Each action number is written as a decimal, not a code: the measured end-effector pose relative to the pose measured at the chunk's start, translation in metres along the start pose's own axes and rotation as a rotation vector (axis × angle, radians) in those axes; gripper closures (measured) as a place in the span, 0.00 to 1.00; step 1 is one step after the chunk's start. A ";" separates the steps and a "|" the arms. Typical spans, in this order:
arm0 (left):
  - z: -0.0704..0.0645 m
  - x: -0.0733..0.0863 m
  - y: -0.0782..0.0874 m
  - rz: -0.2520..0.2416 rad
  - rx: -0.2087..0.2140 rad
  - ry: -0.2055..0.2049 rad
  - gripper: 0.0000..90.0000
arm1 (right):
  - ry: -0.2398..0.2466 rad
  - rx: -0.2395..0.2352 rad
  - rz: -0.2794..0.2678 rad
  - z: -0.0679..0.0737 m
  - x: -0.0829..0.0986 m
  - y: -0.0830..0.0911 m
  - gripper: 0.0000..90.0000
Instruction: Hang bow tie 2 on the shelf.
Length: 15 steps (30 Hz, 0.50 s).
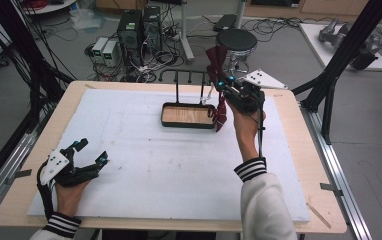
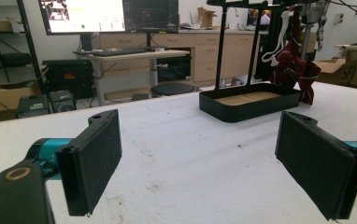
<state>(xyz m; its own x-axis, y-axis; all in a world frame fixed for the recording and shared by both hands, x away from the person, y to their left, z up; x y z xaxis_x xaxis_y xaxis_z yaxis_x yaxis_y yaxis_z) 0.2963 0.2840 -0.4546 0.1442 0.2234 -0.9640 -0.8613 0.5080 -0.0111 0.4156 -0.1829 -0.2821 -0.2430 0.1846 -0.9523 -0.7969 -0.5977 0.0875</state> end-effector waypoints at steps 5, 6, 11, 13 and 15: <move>0.000 0.000 0.000 0.002 0.001 0.000 0.17 | -0.004 0.003 0.010 0.003 0.004 -0.008 0.87; 0.000 0.000 0.000 0.002 0.001 0.000 0.17 | -0.001 0.008 0.013 0.004 0.005 -0.010 0.87; 0.000 0.000 0.000 0.001 0.001 0.001 0.17 | -0.002 0.030 0.012 0.003 0.008 -0.015 0.87; 0.000 0.000 0.000 0.001 0.001 0.001 0.17 | -0.007 0.040 0.015 0.002 0.009 -0.017 0.87; 0.000 0.000 0.000 0.000 0.001 0.001 0.17 | -0.005 0.052 0.013 0.002 0.010 -0.019 0.87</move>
<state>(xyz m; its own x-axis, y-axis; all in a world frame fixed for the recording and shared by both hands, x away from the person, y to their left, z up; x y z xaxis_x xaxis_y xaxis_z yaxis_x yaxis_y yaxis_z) 0.2963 0.2843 -0.4546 0.1433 0.2226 -0.9643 -0.8607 0.5090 -0.0104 0.4271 -0.1683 -0.2931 -0.2564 0.1805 -0.9496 -0.8210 -0.5591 0.1154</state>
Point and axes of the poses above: each handheld gripper's, and its own axes: y roughly backward along the jaws, x roughly out of its underside, z roughly to its left, the point moved 2 cm from there along -y, roughly forward along the jaws, and after that the axes turned 15 degrees about -y, right-handed, at the moved point
